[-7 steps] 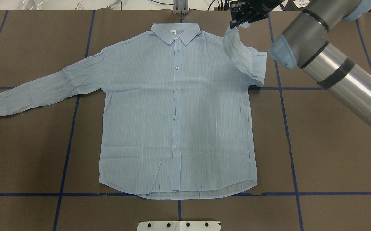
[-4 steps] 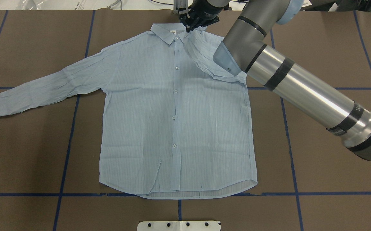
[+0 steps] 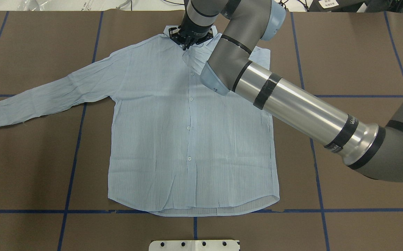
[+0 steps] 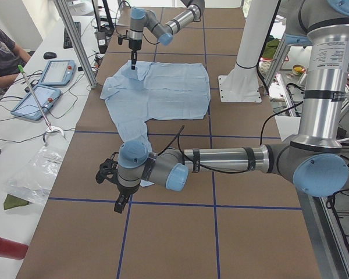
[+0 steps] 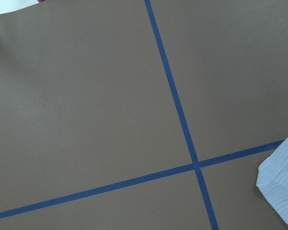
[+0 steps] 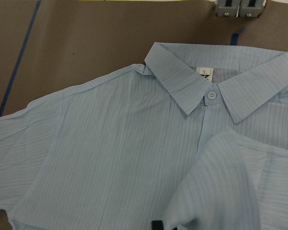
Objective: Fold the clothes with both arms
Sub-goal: 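Lift the cuff with the right gripper and fold the sleeve across toward the collar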
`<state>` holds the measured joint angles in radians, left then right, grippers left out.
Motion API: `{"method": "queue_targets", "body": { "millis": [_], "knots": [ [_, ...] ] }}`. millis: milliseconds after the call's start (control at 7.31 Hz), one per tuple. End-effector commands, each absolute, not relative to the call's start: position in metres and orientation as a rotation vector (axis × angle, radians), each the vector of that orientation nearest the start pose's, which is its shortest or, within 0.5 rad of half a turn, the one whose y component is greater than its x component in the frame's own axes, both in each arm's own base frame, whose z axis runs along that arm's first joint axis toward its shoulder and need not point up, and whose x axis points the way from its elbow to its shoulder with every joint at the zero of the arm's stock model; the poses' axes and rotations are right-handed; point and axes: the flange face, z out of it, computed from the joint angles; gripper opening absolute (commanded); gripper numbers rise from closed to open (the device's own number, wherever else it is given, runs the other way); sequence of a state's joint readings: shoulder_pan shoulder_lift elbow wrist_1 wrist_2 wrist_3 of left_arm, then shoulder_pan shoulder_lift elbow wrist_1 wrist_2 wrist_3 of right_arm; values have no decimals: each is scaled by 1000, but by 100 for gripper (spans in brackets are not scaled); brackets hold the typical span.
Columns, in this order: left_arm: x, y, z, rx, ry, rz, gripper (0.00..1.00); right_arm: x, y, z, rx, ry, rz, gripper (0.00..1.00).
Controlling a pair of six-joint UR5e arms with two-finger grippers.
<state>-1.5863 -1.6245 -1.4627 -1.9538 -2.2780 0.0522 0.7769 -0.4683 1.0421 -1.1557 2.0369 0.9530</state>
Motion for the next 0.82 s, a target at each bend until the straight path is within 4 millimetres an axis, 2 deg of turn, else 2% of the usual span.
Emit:
{"method": "queue_targets", "body": {
  "millis": [0,137,273,547,684],
  "knots": [
    [-77,-534,646,341,690,152,100,-571,-629,97,328,-1027,-120,69],
    [-77,-538,646,342,688,151,100,-599,-605,67,425,-1015,-114,100],
    [-77,-541,646,340,690,151,100,-608,-595,49,448,-1024,-122,100],
    [-77,-542,647,336,691,147,100,-609,-594,51,442,-1022,-118,100],
    [-77,-546,638,327,703,75,100,-608,-596,52,426,-1010,-101,100]
  ]
}}
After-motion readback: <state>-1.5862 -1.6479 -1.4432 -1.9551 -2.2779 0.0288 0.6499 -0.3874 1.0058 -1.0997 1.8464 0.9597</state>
